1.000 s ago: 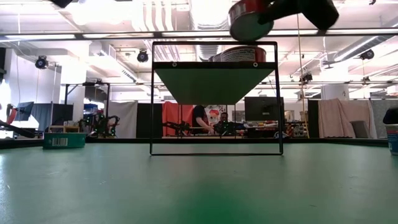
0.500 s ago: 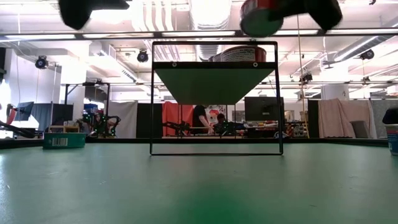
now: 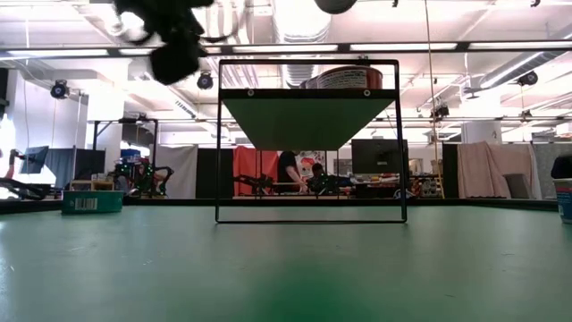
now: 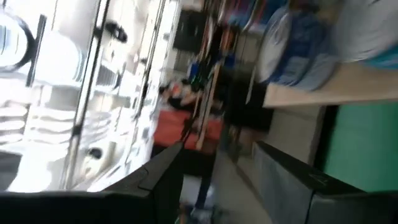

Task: Stack canned seafood by type on shelf
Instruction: Stack the red tuna can on top of the red tuna can on the shelf

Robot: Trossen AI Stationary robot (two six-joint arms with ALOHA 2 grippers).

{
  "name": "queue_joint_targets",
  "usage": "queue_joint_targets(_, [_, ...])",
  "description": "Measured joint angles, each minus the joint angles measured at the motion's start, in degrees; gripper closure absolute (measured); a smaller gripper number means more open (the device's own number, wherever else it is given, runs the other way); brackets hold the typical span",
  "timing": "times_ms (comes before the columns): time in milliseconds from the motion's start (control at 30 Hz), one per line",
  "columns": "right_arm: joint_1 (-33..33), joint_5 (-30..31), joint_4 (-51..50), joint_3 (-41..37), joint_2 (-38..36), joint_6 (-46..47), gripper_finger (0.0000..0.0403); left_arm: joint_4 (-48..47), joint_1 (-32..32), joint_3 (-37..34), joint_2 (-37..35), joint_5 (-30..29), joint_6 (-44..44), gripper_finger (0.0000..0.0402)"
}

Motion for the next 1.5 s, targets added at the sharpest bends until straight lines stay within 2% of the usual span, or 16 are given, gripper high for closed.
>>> queue_joint_targets(100, [-0.25, -0.03, -2.24, -0.07, -1.25, 1.34, 0.0271, 5.89, 4.62, 4.42, 1.73, 0.58, 9.36, 0.0228])
queue_joint_targets(167, [0.04, -0.44, -4.06, -0.07, -1.91, 3.7, 0.0271, 11.7, 6.73, 8.3, 3.37, 4.63, 16.01, 0.0228])
queue_joint_targets(233, [0.58, -0.44, -7.16, -0.07, -2.55, 6.38, 0.0271, 19.3, 8.13, 12.17, 5.09, 12.29, 23.11, 0.0228])
queue_joint_targets(367, [2.04, -0.42, -13.68, -0.39, -3.45, 11.09, 0.0271, 36.27, 9.27, 17.29, 7.46, 32.19, 40.16, 0.0228])
queue_joint_targets(500, [5.51, -0.45, -14.29, -2.73, -4.19, 12.41, 0.0271, 54.87, 9.0, 15.33, 6.35, 47.09, 55.19, 0.0228])
queue_joint_targets(600, [8.41, -0.39, -13.77, -5.45, -4.31, 12.15, 0.0271, 68.58, 8.61, 9.89, 2.94, 59.47, 60.07, 0.0228])
queue_joint_targets(667, [10.36, 0.09, -12.42, -7.73, -4.25, 11.54, 0.0271, 74.8, 8.63, 5.45, -0.28, 63.78, 61.18, 0.0228])
queue_joint_targets(767, [13.05, 2.53, -7.71, -10.35, -4.01, 9.55, 0.0271, 80.54, 8.15, -0.34, -5.54, 65.09, 61.95, 0.0228])
queue_joint_targets(900, [14.95, 3.15, -3.42, -11.93, -4.05, 7.04, 0.0271, 81.4, 6.11, -5.43, -12.69, 62.08, 61.73, 0.0228])
queue_joint_targets(1067, [15.86, 4.67, -7.1, -12.09, -2.9, 5.73, 0.0271, 80.44, 4.07, -11.59, -20.64, 51.9, 59.43, 0.0228])
queue_joint_targets(1233, [18.43, 13.84, -12.94, -10.61, -1.97, 11.61, 0.0271, 80.41, 2.5, -17.87, -26.6, 48.71, 55.58, 0.0228])
queue_joint_targets(1333, [19.43, 13.41, -18.23, -9.38, -1.84, 15.38, 0.0271, 80.4, 2.44, -21.19, -29.14, 48.15, 53.56, 0.0228])
queue_joint_targets(1500, [19.58, 13.31, -19.32, -10.47, 1.88, 6.39, 0.0271, 83.26, 2.42, -25.24, -31.51, 44.92, 53.37, 0.0228])
